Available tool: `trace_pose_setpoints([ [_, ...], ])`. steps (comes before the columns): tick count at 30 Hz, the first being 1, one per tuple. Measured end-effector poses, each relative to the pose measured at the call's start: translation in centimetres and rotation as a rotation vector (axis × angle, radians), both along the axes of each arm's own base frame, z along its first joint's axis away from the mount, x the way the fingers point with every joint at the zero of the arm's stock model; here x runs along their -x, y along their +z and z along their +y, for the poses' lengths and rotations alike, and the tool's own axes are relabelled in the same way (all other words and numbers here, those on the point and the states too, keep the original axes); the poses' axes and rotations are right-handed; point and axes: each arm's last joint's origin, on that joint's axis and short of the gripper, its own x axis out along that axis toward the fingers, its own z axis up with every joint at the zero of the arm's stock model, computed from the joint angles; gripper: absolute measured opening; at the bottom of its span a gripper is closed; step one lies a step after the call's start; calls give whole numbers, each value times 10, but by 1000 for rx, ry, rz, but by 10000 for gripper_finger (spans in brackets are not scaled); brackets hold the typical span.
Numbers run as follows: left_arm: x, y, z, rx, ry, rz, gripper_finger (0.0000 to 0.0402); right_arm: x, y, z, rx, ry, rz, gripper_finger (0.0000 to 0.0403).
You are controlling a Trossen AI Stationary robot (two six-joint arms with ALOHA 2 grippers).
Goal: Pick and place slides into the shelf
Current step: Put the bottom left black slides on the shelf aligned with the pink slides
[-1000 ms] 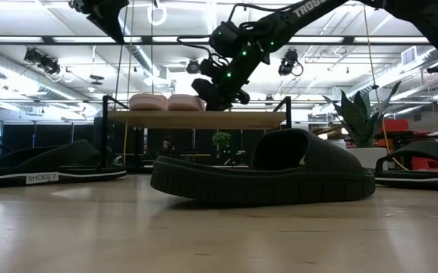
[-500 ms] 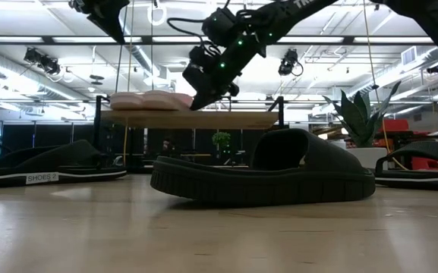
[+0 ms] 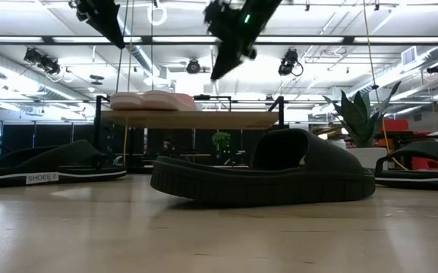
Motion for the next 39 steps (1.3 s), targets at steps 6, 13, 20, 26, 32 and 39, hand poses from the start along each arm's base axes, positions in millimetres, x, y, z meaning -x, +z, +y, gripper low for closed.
trace_pose_setpoints([
  [6,-1,-1,-10,79,-37,-23,12,22,12,68,-79,82,88,1],
  [13,-6,-6,-34,96,-145,-2,26,24,1,120,15,50,129,2],
  [20,-15,-23,-76,334,-150,27,11,24,-8,125,101,-18,161,2],
  [26,-26,-41,-115,616,-136,97,21,22,-7,107,157,-71,167,2],
  [32,-39,-68,-147,698,-55,227,61,21,-6,89,188,-88,192,2],
  [39,-47,-110,-188,754,60,413,119,18,-4,69,228,-111,189,4],
])
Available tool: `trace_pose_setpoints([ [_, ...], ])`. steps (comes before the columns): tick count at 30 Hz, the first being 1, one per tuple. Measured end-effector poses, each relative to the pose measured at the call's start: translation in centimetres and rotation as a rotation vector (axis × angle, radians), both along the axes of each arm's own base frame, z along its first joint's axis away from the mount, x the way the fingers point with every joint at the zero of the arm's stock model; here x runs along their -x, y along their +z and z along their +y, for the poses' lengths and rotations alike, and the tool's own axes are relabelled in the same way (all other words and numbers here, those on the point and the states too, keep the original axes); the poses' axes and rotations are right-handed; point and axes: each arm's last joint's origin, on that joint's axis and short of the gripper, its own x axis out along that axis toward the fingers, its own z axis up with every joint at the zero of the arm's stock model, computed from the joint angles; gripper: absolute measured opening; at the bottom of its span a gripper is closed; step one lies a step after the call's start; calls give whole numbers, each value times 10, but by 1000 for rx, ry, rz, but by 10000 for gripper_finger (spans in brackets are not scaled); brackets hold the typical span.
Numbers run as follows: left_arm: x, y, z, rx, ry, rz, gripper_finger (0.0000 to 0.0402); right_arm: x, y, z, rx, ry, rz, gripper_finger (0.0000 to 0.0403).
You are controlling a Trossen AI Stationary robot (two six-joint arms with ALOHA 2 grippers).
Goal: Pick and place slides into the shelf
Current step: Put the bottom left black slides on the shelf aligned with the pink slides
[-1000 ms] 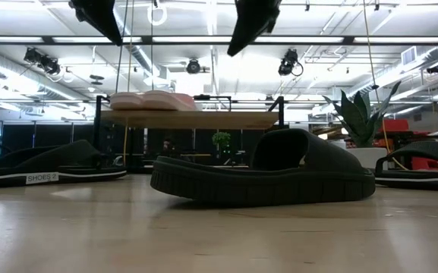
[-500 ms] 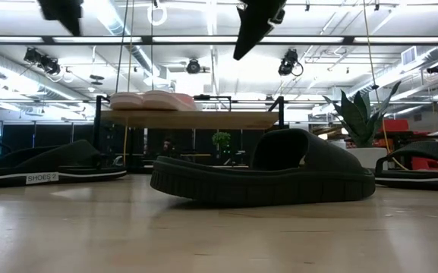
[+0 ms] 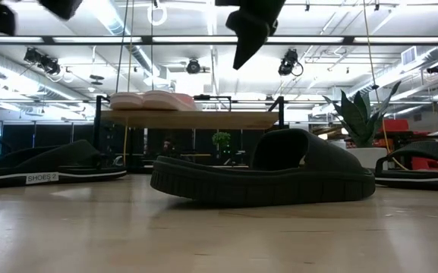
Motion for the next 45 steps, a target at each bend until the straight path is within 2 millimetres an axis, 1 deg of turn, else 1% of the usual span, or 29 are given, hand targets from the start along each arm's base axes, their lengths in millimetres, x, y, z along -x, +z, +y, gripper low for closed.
trace_pose_setpoints([
  [5,-3,-28,-21,-56,38,85,158,-6,4,-15,41,28,-17,3],
  [10,-6,-51,-37,-32,36,159,189,-11,8,-31,79,35,-55,3],
  [14,-6,-60,-42,-15,26,211,205,-11,9,-44,89,16,-55,6],
  [18,-7,-61,-42,-19,75,220,210,-9,9,-54,87,-12,-56,5],
  [21,-7,-61,-42,-21,109,226,203,-8,9,-59,82,-30,-62,4],
  [25,-6,-61,-41,-26,161,243,185,-8,9,-63,81,-42,-63,7],
  [29,-3,-60,-38,-28,227,332,165,-8,9,-64,80,-46,-65,6],
  [34,4,-58,-37,-44,224,402,142,-8,9,-64,78,-48,-68,5],
  [42,5,-58,-39,-49,216,397,112,-8,9,-64,73,-45,-68,6],
  [45,9,-59,-41,-60,204,402,103,-8,9,-63,72,-44,-69,5],
])
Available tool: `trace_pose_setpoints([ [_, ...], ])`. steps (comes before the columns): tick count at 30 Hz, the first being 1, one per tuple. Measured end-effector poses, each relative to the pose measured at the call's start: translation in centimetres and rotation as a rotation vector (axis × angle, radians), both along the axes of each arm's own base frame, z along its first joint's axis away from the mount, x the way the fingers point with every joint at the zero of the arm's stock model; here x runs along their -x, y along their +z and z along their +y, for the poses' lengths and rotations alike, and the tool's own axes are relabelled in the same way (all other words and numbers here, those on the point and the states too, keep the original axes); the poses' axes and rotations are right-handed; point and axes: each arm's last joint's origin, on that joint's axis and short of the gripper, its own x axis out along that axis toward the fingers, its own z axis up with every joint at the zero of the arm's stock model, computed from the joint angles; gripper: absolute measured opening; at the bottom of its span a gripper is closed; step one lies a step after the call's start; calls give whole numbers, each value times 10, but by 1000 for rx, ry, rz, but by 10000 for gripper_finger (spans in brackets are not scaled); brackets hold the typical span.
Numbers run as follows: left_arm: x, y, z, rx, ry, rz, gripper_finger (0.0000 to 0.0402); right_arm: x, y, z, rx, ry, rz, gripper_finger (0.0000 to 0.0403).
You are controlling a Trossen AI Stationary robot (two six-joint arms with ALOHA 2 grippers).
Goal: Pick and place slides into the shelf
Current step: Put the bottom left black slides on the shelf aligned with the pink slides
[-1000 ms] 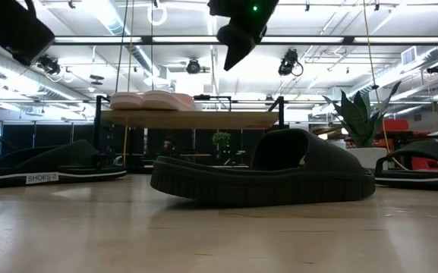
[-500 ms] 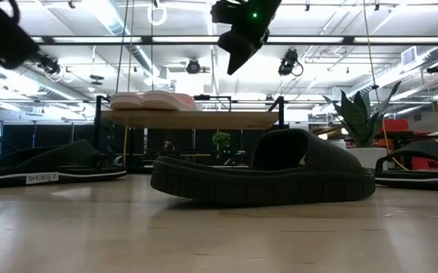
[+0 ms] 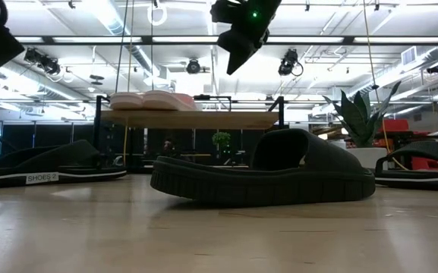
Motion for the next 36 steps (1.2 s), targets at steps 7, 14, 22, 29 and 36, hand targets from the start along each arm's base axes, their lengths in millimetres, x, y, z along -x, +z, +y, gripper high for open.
trace_pose_setpoints([
  [7,7,0,-7,-3,-28,-2,86,0,0,0,0,0,0,7],
  [14,10,0,-9,-47,50,11,72,0,0,0,-1,-3,-2,7],
  [22,12,-9,-13,-86,34,53,58,0,0,0,-2,-2,-2,6],
  [29,11,-10,-11,-105,62,66,9,0,0,0,-1,-3,-2,7],
  [36,8,-5,-8,-104,32,82,5,0,0,0,-2,-2,-2,7],
])
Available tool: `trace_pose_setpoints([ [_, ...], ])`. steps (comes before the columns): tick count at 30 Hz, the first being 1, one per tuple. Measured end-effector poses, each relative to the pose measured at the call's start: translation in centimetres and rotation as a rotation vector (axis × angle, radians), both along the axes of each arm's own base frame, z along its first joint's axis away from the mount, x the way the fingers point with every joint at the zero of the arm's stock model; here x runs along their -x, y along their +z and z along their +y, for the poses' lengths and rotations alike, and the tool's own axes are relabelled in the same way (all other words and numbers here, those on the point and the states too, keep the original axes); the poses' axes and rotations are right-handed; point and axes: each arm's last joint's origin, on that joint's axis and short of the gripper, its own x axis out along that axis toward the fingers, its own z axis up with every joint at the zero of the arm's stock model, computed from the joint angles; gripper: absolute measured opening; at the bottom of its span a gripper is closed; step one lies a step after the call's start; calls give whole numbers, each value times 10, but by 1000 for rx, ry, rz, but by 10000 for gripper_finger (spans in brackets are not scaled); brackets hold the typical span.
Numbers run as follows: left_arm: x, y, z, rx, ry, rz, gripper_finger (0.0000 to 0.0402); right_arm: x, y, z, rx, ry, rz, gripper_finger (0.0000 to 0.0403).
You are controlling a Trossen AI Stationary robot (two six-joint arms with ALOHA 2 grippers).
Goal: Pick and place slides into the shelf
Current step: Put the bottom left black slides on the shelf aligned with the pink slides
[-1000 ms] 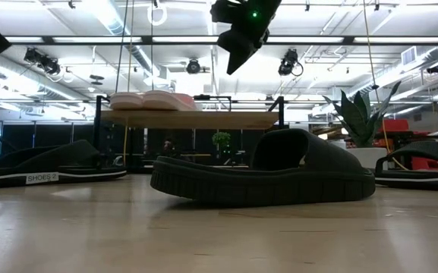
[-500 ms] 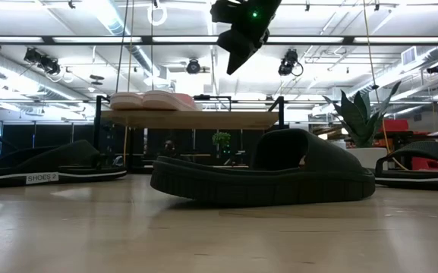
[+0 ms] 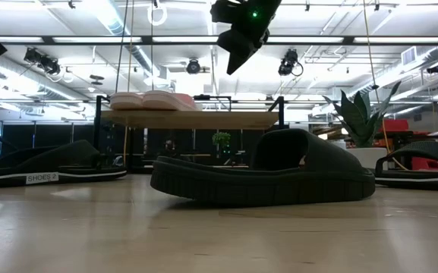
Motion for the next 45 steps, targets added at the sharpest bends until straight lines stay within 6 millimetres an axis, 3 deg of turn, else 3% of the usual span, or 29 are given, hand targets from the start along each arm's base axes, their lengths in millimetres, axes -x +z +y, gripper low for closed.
trace_pose_setpoints([
  [8,-13,43,5,-143,-72,-57,2,0,0,-1,3,2,1,5],
  [14,-36,79,10,-163,-173,-292,1,1,0,-7,5,-13,4,8],
  [22,-66,111,32,-371,-538,-494,1,16,-7,-25,-22,-74,130,2],
  [30,-91,119,76,-673,-867,-381,0,59,-5,-34,-30,-388,266,3],
  [36,-108,127,109,-962,-997,-250,0,84,11,-33,94,-572,219,5],
  [45,-142,130,161,-967,-1090,-95,0,125,57,-25,177,-655,8,5],
])
